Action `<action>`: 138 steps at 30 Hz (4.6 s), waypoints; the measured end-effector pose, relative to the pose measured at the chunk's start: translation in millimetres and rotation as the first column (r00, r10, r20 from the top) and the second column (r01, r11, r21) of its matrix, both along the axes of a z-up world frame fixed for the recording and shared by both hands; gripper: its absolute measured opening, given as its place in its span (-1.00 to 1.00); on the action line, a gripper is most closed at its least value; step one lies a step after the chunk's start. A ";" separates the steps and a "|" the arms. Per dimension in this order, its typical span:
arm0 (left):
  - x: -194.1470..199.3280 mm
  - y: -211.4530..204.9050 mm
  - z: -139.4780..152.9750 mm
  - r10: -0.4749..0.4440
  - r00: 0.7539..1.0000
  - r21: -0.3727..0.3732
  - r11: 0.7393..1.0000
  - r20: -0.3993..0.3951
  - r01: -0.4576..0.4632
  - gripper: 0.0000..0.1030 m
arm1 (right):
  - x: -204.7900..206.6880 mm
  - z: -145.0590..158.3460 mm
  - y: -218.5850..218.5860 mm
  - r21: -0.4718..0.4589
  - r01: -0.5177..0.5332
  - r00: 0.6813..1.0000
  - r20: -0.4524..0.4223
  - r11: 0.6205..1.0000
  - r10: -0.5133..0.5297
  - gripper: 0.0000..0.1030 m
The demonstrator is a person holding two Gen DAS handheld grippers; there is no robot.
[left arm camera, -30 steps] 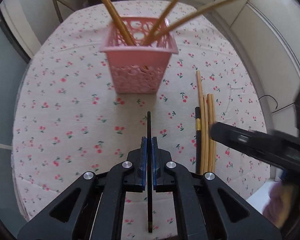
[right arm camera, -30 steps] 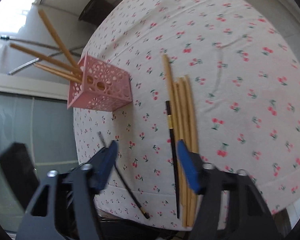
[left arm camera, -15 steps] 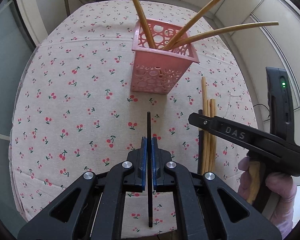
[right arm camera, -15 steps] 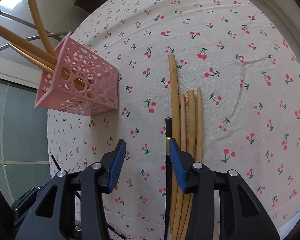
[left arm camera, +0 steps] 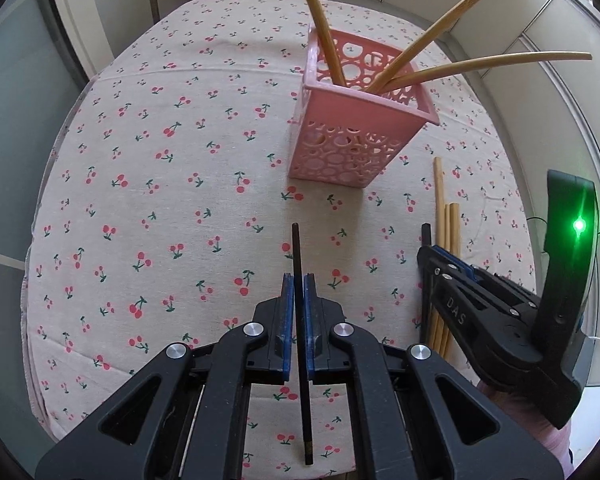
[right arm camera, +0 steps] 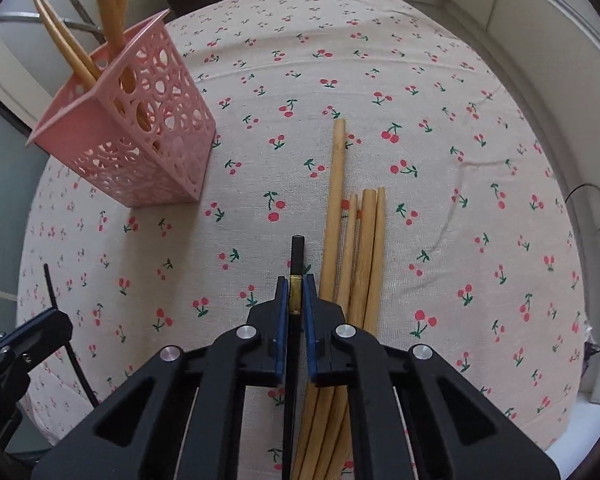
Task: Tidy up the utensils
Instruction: 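Lift the black chopstick with the left gripper while the right gripper grasps a chopstick, then carry both held chopsticks upright over the pink basket with both grippers, then lower the chopsticks into the pink basket and open both grippers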
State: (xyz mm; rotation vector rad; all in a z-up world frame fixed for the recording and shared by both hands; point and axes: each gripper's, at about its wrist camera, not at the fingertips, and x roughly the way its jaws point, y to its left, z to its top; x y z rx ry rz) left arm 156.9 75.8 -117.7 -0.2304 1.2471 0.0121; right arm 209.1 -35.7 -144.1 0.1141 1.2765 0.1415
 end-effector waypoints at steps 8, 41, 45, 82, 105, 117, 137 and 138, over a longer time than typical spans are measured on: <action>-13.6 4.2 22.8 -0.006 0.992 -0.033 0.999 0.130 0.011 -0.92 | -22.1 38.3 -27.4 0.099 0.019 0.993 0.110 0.995 -0.030 -0.86; -13.9 -4.0 -9.0 -0.009 0.992 -0.047 0.999 0.127 0.016 -0.93 | -86.4 128.1 -75.8 0.252 -0.015 0.929 0.361 0.968 -0.079 -0.86; -30.4 -8.0 14.8 0.004 0.978 -0.087 0.996 0.207 0.014 -0.93 | -88.9 134.8 -76.9 0.258 -0.022 0.925 0.373 0.966 -0.078 -0.86; 22.3 33.5 164.0 0.150 0.794 -0.078 0.989 0.589 -0.129 -0.87 | -75.6 162.4 -89.5 0.405 -0.003 0.917 0.365 0.914 -0.158 -0.86; 2.8 77.9 172.7 0.293 0.808 -0.296 0.943 0.511 -0.154 -0.68 | 1.6 245.6 -26.8 0.344 -0.032 0.808 0.562 0.938 -0.178 -0.86; -6.9 42.2 181.1 0.175 0.805 -0.176 0.980 0.567 -0.090 -0.60 | 1.1 217.1 -9.7 0.266 -0.041 0.817 0.563 0.963 -0.121 -0.79; -61.3 -28.9 126.9 -0.019 0.846 0.113 0.992 0.533 -0.048 0.36 | -87.7 173.0 -56.0 0.079 0.049 0.842 0.533 0.996 -0.084 -0.01; -63.4 -30.3 124.2 -0.020 0.848 0.114 0.992 0.530 -0.048 0.39 | -89.9 170.8 -57.7 0.075 0.053 0.843 0.532 0.996 -0.085 0.07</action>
